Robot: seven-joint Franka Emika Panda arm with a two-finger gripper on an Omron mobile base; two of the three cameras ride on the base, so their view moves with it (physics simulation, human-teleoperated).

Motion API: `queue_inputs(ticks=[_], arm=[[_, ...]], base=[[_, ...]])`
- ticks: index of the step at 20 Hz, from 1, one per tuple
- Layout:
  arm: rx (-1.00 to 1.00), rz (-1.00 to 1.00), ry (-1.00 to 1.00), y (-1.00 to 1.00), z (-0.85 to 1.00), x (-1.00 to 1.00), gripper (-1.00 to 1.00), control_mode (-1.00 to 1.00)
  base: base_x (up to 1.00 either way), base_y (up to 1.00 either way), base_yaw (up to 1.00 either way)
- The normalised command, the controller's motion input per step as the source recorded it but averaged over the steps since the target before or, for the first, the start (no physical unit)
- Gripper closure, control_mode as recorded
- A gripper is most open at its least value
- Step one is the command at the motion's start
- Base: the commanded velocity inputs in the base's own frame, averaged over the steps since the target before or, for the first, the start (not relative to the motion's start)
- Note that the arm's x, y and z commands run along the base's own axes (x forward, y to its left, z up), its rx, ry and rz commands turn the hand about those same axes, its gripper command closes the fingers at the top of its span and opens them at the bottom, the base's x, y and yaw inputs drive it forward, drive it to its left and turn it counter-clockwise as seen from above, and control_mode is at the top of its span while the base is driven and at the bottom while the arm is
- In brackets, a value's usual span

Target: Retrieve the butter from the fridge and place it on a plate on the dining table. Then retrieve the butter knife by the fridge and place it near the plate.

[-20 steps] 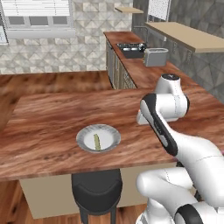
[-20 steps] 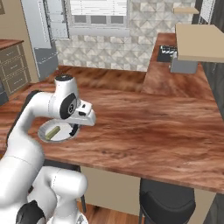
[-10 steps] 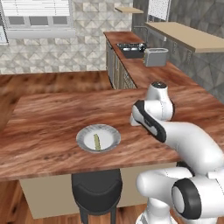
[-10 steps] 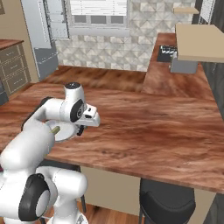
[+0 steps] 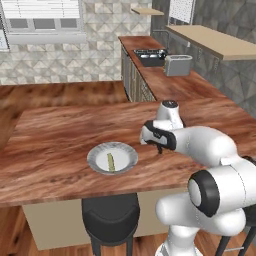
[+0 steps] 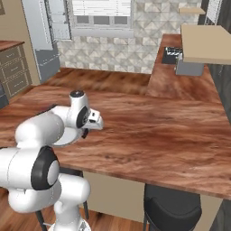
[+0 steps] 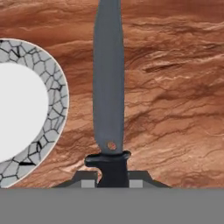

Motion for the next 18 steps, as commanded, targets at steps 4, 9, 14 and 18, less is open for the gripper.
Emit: queue_inputs(ticks=[4, 9, 14, 18], arm=[[0.02, 0.15, -0.04, 0.00, -0.35, 0.30, 1.00, -1.00], [0.00, 0.12, -0.09, 0.00, -0.36, 0.28, 1.00, -1.00], [0.00, 0.02, 0.01, 0.19, -0.16, 0.19, 1.00, -1.00], [0.00, 0.00, 0.06, 0.15, -0.14, 0.30, 1.00, -1.00]], base=[[0.00, 0.00, 0.00], [0.00, 0.00, 0.00], [0.00, 0.00, 0.00], [0.00, 0.00, 0.00]])
